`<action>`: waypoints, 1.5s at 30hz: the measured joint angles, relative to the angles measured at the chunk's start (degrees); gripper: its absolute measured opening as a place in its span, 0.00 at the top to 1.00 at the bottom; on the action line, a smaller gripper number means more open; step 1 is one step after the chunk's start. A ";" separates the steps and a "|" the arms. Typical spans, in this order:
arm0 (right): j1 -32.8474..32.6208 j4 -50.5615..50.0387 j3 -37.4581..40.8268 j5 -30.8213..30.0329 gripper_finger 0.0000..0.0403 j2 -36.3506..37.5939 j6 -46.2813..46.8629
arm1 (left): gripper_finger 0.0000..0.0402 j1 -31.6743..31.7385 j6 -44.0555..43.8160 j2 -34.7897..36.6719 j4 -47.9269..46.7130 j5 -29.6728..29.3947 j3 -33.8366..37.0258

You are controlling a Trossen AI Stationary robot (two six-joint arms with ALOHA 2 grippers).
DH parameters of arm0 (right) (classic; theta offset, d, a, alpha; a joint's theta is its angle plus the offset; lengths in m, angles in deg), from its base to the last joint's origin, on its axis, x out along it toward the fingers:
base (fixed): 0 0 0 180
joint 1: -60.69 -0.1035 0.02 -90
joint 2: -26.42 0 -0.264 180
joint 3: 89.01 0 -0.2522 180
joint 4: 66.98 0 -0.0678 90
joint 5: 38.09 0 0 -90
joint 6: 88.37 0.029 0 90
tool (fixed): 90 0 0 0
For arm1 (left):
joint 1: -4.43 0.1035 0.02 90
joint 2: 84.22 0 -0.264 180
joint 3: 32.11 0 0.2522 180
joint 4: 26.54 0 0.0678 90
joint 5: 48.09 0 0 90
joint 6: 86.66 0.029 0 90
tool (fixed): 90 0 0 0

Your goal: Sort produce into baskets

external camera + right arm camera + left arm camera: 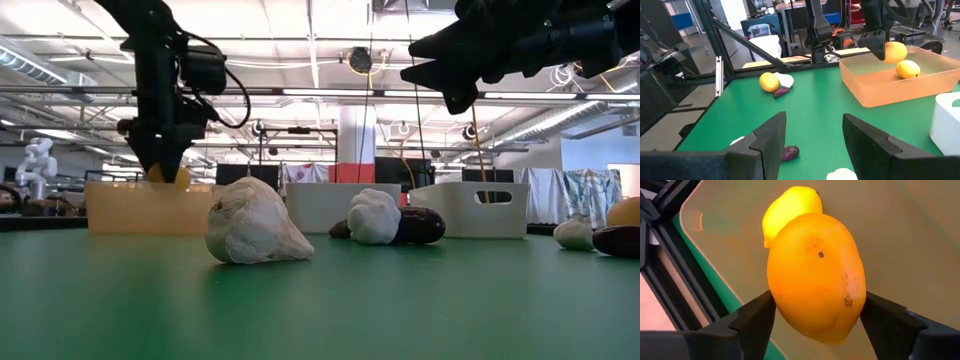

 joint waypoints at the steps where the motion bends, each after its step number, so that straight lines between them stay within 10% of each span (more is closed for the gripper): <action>1: 0.00 -0.02 0.00 0.00 0.54 0.00 -0.26 | 0.27 -0.03 0.41 0.00 0.04 0.78 0.00; 20: 0.00 -0.09 0.00 0.02 0.54 0.00 -0.86 | 0.19 -6.87 -3.49 2.15 -14.21 8.32 -6.74; 32: 0.00 0.20 0.00 0.02 0.54 0.00 -0.85 | 0.19 -38.05 -25.96 8.18 -13.33 15.63 -9.57; 45: 0.00 0.56 0.02 -0.03 0.54 0.00 -1.30 | 0.19 -67.58 -45.50 -1.39 -9.09 20.37 -9.55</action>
